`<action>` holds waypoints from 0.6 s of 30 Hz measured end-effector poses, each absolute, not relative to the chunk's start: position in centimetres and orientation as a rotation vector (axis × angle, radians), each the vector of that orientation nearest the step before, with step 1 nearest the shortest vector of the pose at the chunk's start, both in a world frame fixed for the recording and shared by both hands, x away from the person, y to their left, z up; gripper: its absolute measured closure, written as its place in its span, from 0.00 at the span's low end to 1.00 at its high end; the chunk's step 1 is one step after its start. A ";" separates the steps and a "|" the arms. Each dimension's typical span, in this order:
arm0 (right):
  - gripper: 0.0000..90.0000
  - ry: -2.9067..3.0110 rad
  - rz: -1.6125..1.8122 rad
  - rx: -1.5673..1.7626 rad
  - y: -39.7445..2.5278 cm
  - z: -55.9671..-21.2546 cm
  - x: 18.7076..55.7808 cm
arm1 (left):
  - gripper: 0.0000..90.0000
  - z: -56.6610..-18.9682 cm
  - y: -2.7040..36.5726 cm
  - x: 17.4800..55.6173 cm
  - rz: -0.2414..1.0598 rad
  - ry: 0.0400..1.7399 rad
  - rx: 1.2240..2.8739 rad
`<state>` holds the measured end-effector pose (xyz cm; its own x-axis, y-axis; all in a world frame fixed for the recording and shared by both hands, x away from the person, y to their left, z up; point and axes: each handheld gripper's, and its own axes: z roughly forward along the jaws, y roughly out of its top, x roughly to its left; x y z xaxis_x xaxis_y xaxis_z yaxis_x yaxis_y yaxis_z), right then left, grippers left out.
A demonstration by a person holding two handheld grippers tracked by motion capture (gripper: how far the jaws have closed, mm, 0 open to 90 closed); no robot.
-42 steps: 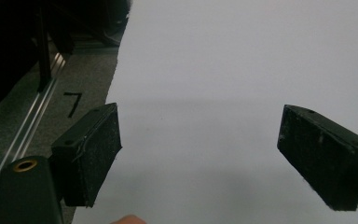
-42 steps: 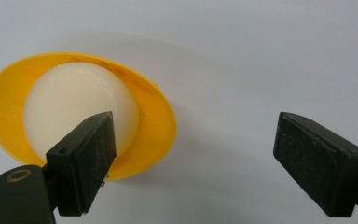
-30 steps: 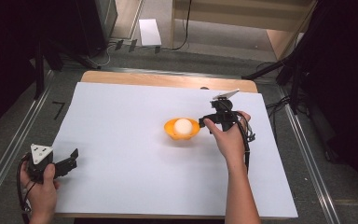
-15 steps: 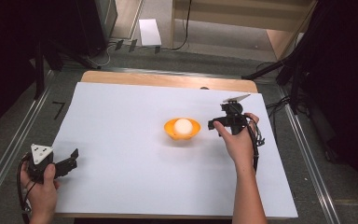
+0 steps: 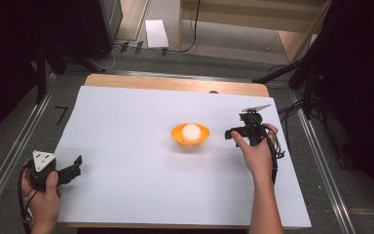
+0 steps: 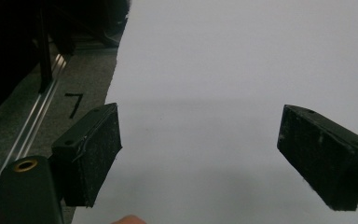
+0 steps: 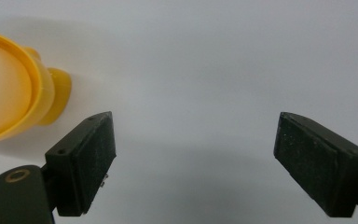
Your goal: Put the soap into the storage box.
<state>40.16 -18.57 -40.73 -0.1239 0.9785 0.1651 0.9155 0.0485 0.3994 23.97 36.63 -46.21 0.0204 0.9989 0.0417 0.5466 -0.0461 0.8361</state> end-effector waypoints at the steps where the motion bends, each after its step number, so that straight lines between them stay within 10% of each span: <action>1: 0.14 2.163 0.623 1.972 -18.8 -40.8 40.1 | 0.16 -46.2 36.6 24.0 0.907 1.594 1.664; 18: 0.00 2.162 0.682 1.905 -20.9 -41.9 38.0 | 0.16 -46.2 36.6 24.0 0.909 1.595 1.665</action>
